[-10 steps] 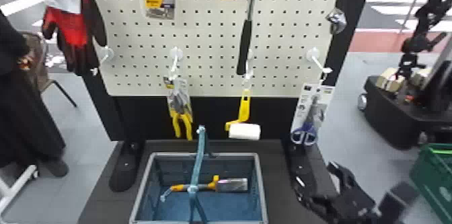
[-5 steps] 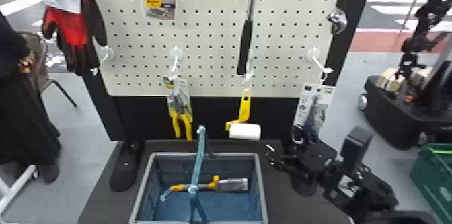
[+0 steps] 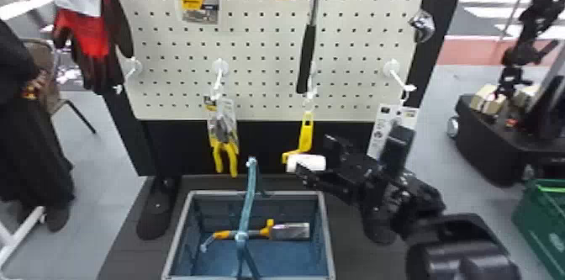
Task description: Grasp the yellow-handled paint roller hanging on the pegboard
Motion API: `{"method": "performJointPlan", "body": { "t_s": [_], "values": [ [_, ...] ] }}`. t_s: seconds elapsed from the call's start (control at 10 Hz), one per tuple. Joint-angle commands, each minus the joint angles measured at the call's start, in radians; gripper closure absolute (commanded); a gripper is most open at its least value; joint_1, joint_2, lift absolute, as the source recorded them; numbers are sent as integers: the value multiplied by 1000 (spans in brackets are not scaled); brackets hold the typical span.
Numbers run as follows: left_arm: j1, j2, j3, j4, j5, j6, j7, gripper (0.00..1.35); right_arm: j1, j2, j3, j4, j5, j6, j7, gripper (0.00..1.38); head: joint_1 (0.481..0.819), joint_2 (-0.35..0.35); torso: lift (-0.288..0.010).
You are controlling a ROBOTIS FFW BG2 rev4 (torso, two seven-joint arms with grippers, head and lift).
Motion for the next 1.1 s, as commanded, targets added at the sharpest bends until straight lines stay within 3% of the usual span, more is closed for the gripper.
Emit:
{"method": "performJointPlan", "body": {
  "t_s": [0.0,0.4,0.5,0.6,0.7,0.8,1.0],
  "values": [
    [-20,6,-11,18,5,-2,0,144,-75,-11,69,77,-45,-4,0,211,549,0,-100],
    [-37,11,-14,35,14,-13,0,144,-150,-31,136,158,-84,-24,0,229,549,0,-100],
    [-32,12,-14,35,17,-16,0,147,-146,-37,135,155,-82,-24,0,355,549,0,-100],
    [-30,15,-15,35,21,-21,0,148,-133,-45,133,153,-90,-24,0,565,549,0,-100],
    [-30,17,-15,35,23,-22,0,148,-116,-57,129,150,-104,-15,0,604,549,0,-100],
    [-30,17,-15,32,23,-22,0,148,-99,-65,120,133,-104,-4,0,795,549,0,-100],
    [-28,18,-19,32,25,-21,0,148,-96,-63,106,131,-102,-4,-2,1084,549,0,-100]
  ]
}}
